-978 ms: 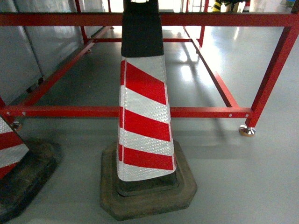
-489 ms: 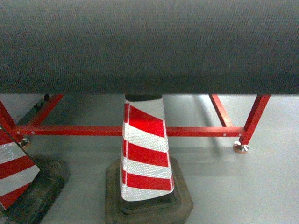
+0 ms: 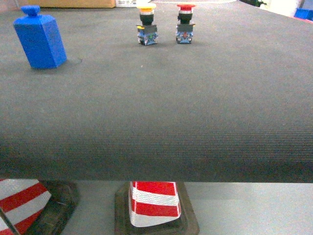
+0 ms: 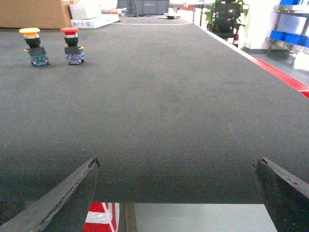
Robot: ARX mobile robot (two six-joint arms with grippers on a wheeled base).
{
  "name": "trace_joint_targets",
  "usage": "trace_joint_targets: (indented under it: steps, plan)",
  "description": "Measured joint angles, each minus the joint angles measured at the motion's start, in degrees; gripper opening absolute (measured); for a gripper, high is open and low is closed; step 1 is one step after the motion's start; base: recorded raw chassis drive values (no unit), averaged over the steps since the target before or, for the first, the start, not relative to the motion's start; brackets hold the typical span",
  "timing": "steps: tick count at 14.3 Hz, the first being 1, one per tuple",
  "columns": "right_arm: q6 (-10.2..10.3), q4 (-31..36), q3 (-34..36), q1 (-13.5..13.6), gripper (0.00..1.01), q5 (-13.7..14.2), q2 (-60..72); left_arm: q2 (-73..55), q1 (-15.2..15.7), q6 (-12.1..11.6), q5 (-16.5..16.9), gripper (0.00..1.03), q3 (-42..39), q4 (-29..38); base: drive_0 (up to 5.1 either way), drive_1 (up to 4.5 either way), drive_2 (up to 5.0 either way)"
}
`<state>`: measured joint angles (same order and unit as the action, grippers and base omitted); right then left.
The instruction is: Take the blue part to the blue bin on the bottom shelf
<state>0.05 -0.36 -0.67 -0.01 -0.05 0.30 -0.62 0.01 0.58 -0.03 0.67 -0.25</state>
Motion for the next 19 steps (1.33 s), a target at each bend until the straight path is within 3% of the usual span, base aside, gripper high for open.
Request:
trace_joint_targets:
  steps: [19]
  plan:
    - [0.1,0.1,0.0,0.0,0.98,0.0,0.0,0.0,0.0,0.0,0.0,0.98,0.0,0.0,0.0,0.0,0.0]
